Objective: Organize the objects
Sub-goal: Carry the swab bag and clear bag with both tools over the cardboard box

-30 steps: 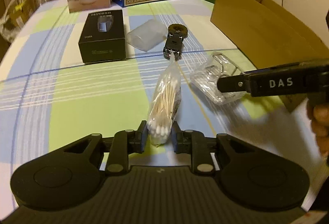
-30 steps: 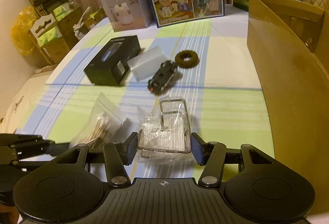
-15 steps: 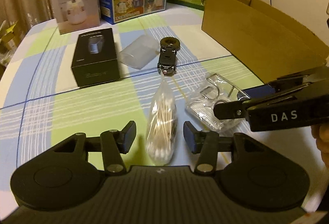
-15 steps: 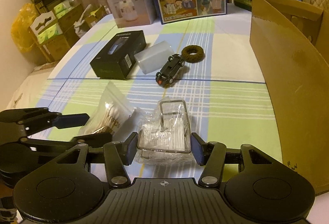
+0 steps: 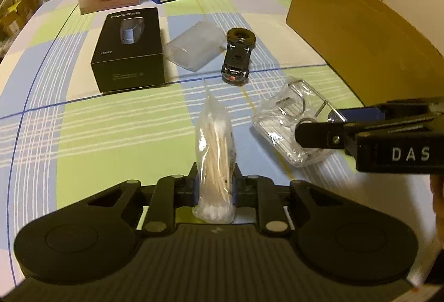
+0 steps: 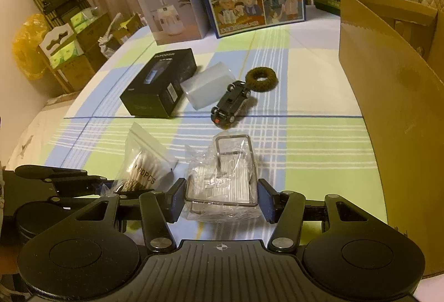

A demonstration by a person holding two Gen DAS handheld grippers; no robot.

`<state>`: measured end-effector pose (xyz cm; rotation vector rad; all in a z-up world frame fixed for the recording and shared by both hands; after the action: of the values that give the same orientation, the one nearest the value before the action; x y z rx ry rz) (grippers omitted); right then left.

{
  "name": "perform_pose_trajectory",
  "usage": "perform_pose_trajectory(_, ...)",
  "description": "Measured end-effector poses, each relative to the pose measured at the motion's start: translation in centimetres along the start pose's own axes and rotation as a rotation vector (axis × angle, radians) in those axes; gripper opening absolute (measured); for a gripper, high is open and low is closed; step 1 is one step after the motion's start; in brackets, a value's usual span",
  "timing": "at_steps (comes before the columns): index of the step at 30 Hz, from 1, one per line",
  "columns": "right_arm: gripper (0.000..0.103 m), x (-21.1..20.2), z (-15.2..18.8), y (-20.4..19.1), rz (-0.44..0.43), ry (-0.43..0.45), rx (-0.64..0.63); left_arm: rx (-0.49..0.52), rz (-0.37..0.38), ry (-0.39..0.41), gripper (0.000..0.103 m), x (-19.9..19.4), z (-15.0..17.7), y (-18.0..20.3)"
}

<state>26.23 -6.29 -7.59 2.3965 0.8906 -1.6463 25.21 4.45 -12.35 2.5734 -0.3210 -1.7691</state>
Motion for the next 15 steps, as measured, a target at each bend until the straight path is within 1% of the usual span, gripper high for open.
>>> perform_pose_trajectory(5, 0.051, -0.6, -0.2, -0.1, -0.002, 0.024, -0.002, -0.074, 0.04, 0.024, 0.016, -1.2, 0.1, -0.5)
perform_pose_trajectory(9, 0.051, -1.2, -0.1, 0.1, -0.026, 0.048, 0.01, -0.142, 0.095, 0.042, 0.016, -2.3, 0.4, -0.8)
perform_pose_trajectory(13, 0.051, -2.5, 0.1, 0.3, -0.024, 0.091, 0.015, -0.139, 0.084, 0.068, 0.016, -3.9, 0.6, 0.1)
perform_pose_trajectory(15, 0.051, -3.5, 0.5, 0.2, -0.013, 0.122, 0.012, -0.16, 0.088, 0.082, 0.016, -4.7, 0.9, 0.6)
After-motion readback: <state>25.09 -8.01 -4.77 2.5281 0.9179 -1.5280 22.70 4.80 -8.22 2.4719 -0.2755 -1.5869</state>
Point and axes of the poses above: each gripper's, at about its wrist camera, not at the fingertips, and x roughly the way its jaws point, y to its right, z to its underside, the point moved 4 cm from there along x, roughly the way its jaws point, and after that the axes turned 15 degrees about -y, right-handed, at the moved point
